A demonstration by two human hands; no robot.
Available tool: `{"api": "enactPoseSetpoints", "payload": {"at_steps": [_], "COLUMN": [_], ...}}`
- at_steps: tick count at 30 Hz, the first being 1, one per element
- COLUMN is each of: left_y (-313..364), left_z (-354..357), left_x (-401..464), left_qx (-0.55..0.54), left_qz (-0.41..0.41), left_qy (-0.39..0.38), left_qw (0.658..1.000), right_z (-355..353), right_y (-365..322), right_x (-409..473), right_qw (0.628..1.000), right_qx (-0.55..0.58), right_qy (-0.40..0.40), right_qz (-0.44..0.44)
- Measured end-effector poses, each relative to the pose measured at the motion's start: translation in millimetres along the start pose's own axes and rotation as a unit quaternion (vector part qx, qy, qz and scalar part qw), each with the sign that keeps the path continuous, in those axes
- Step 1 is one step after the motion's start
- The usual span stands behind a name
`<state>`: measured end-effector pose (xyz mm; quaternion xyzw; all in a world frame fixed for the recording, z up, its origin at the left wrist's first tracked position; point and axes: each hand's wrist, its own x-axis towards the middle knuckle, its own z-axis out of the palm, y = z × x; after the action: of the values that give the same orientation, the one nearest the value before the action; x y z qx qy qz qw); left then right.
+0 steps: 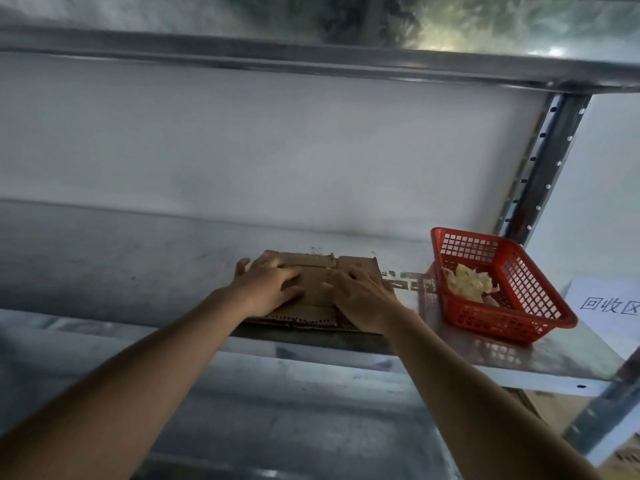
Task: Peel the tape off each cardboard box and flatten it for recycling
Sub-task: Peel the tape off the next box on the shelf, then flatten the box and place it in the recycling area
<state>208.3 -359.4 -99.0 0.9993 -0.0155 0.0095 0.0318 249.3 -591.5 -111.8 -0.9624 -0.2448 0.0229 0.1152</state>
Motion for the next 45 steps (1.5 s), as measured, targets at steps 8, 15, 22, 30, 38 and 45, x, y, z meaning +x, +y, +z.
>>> {"api": "enactPoseSetpoints", "payload": {"at_steps": [8,15,22,30,38,45], "left_y": [-20,-11,-13,-23,19,106], "left_z": [3,-4,-8,-8,2,31], "left_x": [-29,-33,-37,-59,-124,-179], "left_qx": [-0.038,-0.067,-0.229,-0.290,-0.314,-0.299], "left_qz": [-0.025,-0.063,-0.029,0.056,0.177,0.242], "left_qy": [-0.046,-0.055,-0.003,0.127,0.085,0.032], "left_qw": [0.998,0.994,0.973,0.947,0.929,0.922], "right_z": [12,17,6,8,36,61], "right_y": [14,8,-9,-59,-90,-58], "right_x": [-9,-13,-45,-119,-237,-353], "right_qw": [0.999,0.992,0.970,0.903,0.850,0.819], "right_qx": [-0.045,-0.025,0.095,0.143,0.167,0.151], "right_qy": [0.006,0.037,0.181,0.358,0.388,0.402], "right_qz": [0.026,0.115,0.129,0.188,0.315,0.380]}}
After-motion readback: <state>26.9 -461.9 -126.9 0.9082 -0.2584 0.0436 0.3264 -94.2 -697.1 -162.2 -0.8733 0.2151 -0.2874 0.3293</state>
